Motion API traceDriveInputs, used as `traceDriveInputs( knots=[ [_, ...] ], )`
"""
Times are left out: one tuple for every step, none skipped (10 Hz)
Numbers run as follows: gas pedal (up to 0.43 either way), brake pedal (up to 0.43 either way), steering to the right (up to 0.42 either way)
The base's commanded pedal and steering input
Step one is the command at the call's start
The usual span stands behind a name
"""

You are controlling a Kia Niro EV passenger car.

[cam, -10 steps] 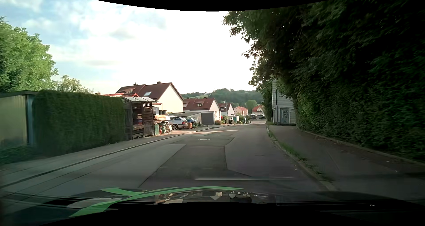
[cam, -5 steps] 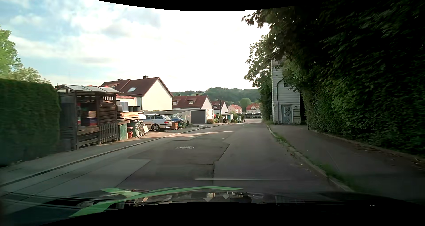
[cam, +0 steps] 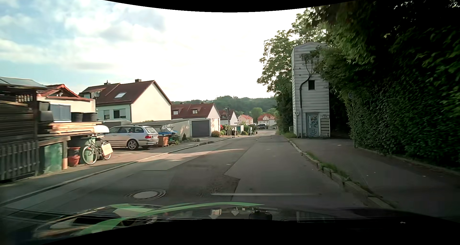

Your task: Follow the waypoints while adhering to traffic rules and regulations

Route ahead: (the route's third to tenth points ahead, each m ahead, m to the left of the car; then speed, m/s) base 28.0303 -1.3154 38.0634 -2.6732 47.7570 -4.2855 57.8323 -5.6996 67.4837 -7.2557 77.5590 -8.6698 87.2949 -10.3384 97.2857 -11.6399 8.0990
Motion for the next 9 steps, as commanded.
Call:
traceDriveInputs(
  knots=[
    [0.039, 0.0, 0.047],
    [0.039, 0.0, 0.046],
    [0.039, 0.0, 0.045],
    [0.039, 0.0, 0.043],
    [0.047, 0.0, 0.041],
    [0.047, 0.0, 0.039],
    [0.047, 0.0, 0.039],
    [0.047, 0.0, 0.038],
    [0.047, 0.0, 0.035]
  ],
)
